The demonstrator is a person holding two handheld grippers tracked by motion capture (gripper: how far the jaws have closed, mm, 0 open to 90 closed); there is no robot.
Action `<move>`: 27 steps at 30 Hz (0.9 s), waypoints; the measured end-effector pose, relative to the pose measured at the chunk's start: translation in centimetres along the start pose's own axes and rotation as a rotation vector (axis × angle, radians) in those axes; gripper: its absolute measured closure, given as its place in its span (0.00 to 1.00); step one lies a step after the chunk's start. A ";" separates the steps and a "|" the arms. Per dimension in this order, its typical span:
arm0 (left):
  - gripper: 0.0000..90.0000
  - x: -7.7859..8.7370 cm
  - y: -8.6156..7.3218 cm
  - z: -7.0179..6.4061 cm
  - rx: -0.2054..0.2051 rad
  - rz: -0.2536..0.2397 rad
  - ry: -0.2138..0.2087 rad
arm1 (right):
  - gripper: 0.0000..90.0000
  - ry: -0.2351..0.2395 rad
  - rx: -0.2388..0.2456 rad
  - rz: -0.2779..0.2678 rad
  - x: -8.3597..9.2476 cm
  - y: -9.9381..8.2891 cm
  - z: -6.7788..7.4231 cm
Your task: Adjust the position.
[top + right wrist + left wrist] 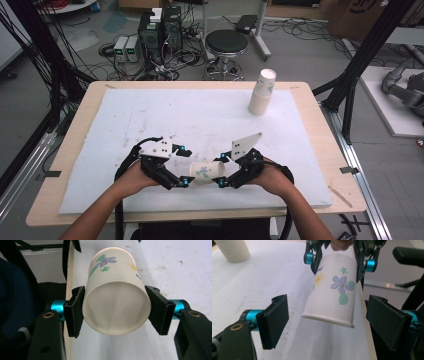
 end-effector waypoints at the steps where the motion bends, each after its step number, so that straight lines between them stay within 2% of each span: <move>1: 0.21 0.0 0.0 0.0 0.000 0.000 0.000 | 0.42 -0.001 -0.005 -0.007 0.1 -0.1 0.0; 3: 0.20 0.2 -0.1 0.2 0.017 -0.034 0.017 | 0.42 -0.004 -0.004 -0.018 0.1 -0.2 0.0; 5: 0.20 0.3 -0.1 0.3 0.035 -0.077 0.029 | 0.42 -0.014 -0.011 -0.054 0.2 -0.5 0.1; 6: 0.20 0.4 -0.1 0.4 0.045 -0.114 0.038 | 0.42 -0.018 -0.014 -0.063 0.2 -0.6 0.2; 7: 0.20 0.4 -0.1 0.4 0.045 -0.114 0.038 | 0.42 -0.018 -0.014 -0.063 0.2 -0.6 0.2; 10: 0.20 0.5 -0.3 0.4 0.066 -0.152 0.042 | 0.42 -0.026 -0.024 -0.107 0.3 -0.8 0.4; 11: 0.20 0.5 -0.3 0.4 0.069 -0.163 0.045 | 0.42 -0.026 -0.024 -0.107 0.3 -0.8 0.4; 12: 0.20 0.5 -0.4 0.3 0.072 -0.175 0.040 | 0.42 -0.023 -0.021 -0.130 0.3 -0.8 0.5; 15: 0.20 0.5 -0.4 0.3 0.077 -0.208 0.029 | 0.42 -0.035 -0.026 -0.148 0.4 -0.8 0.4; 23: 0.20 0.2 -0.8 0.3 0.076 -0.223 0.027 | 0.42 -0.039 -0.032 -0.205 0.4 -0.7 0.6; 27: 0.20 -0.2 -1.0 0.0 0.083 -0.224 0.001 | 0.42 -0.034 -0.030 -0.216 0.5 -0.6 0.7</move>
Point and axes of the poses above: each handheld gripper's, and its own axes: x roughly backward along the jaws, y roughly out of its top, z roughly to its left, the point moved 9 cm from there along -x, roughly forward along the jaws, and after that the axes turned 4 degrees about x, right-handed, at the moved point
